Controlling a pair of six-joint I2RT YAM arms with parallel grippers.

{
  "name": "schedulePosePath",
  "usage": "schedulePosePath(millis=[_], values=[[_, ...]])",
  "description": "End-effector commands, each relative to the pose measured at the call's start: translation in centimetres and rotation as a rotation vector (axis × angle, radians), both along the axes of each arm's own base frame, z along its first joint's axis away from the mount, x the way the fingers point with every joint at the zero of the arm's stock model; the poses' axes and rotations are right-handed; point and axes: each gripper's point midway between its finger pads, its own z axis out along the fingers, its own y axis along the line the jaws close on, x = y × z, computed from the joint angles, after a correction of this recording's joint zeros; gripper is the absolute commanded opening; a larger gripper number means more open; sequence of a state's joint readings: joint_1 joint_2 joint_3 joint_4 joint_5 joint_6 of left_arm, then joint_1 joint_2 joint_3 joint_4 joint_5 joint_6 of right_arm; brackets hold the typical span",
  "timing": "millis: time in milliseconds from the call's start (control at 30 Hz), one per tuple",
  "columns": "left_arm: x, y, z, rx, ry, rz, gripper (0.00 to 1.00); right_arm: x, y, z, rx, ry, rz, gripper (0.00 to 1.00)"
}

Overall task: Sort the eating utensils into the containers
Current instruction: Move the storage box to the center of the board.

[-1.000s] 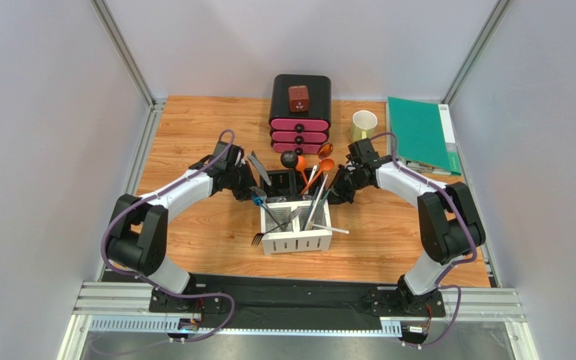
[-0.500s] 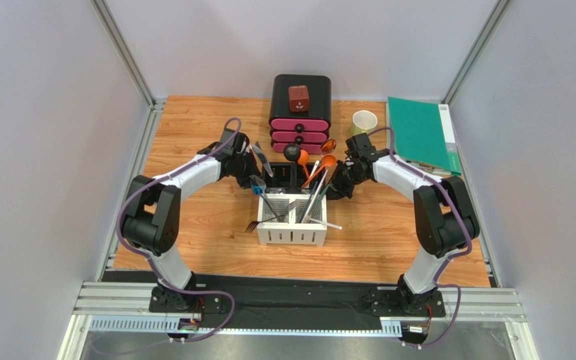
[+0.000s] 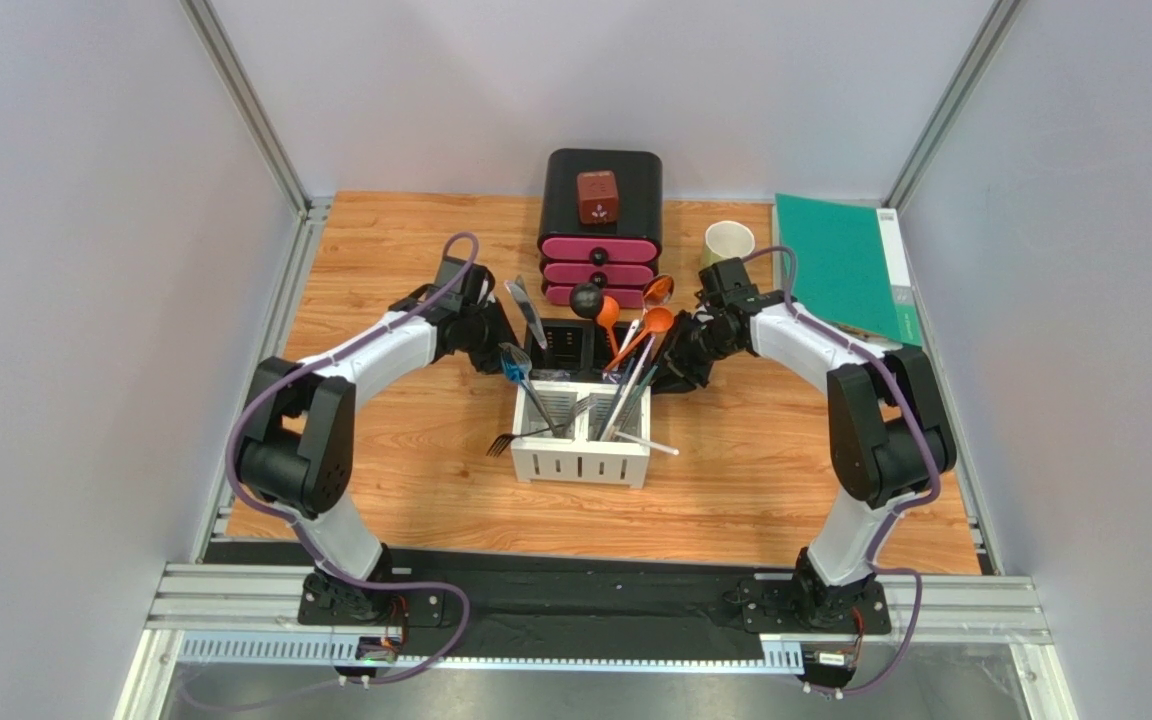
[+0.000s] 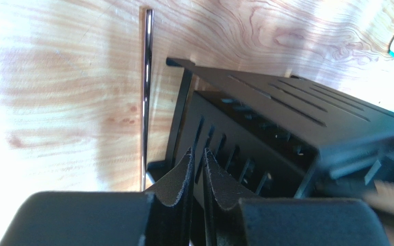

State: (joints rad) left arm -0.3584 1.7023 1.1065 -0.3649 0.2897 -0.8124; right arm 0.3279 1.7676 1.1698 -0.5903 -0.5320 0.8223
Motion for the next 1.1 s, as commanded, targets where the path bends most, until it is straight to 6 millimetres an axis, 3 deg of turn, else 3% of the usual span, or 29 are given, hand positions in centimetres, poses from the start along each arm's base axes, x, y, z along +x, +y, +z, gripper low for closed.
schedulePosePath(millis=[0,267,500,733,867,1067], values=[[-0.7,-2.2,5.3,-0.118,-0.118,-0.056,0.17,1.7,1.6,5.0,0.106,-0.152,0.028,0.31],[-4.0,-1.0,5.7,-0.122,-0.098,-0.059,0.19,-0.4,-0.4,5.5,0.028,-0.146,0.043,0.32],[-7.2,0.1,4.2,-0.116,-0.051,-0.056,0.20,-2.8,-1.4,5.0,0.008,-0.115,0.049,0.32],[-8.0,1.5,2.9,-0.050,-0.028,-0.023,0.20,-3.9,-2.1,4.0,-0.016,-0.096,0.041,0.33],[-8.0,1.1,1.8,-0.059,-0.004,-0.035,0.19,-4.2,-2.2,3.8,-0.015,-0.101,0.053,0.33],[-7.7,4.4,-0.5,0.127,0.029,0.077,0.26,-4.2,-2.3,4.0,-0.011,-0.113,0.069,0.33]])
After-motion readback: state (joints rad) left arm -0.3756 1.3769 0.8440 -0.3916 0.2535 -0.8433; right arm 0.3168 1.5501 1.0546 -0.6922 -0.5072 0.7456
